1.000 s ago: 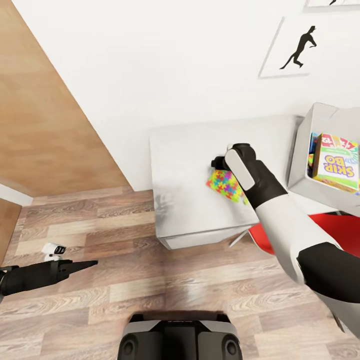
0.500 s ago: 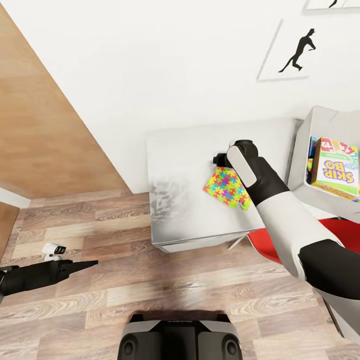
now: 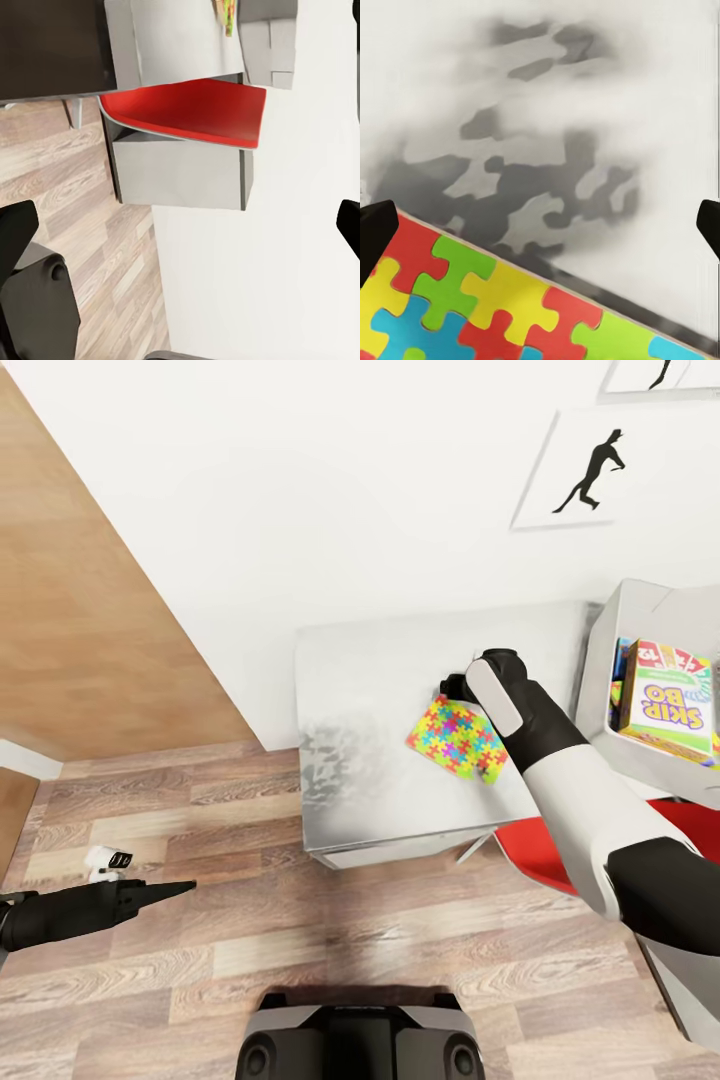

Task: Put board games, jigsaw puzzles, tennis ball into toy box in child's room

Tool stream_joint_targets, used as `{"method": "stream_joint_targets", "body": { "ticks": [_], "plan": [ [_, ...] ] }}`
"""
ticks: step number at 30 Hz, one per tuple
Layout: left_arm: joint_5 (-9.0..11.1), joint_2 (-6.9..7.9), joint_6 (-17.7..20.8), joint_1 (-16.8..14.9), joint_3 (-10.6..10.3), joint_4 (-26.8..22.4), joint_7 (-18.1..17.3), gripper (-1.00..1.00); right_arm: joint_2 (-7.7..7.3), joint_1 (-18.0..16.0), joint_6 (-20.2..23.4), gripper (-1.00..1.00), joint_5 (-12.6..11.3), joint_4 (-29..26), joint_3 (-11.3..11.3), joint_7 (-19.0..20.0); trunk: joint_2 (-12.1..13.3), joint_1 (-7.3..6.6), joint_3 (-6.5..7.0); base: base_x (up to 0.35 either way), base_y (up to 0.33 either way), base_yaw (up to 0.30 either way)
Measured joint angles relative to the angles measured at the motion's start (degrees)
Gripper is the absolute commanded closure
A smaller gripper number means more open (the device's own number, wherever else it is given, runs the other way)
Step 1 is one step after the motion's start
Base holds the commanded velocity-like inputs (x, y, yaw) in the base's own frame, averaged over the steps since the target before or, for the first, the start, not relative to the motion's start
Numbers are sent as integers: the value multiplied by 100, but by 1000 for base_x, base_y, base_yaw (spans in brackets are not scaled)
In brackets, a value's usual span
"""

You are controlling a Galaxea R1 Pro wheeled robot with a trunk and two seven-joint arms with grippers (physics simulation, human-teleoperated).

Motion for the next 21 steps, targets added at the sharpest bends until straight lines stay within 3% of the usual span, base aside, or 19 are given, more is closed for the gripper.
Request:
{"method": "stream_joint_targets", "body": {
  "ticks": [21],
  "plan": [
    [-1,0,0,1,3,-1,0,-100,34,19,-62,-100,-3,38,-20,20,1,0,148,7,60,0]
  ]
}}
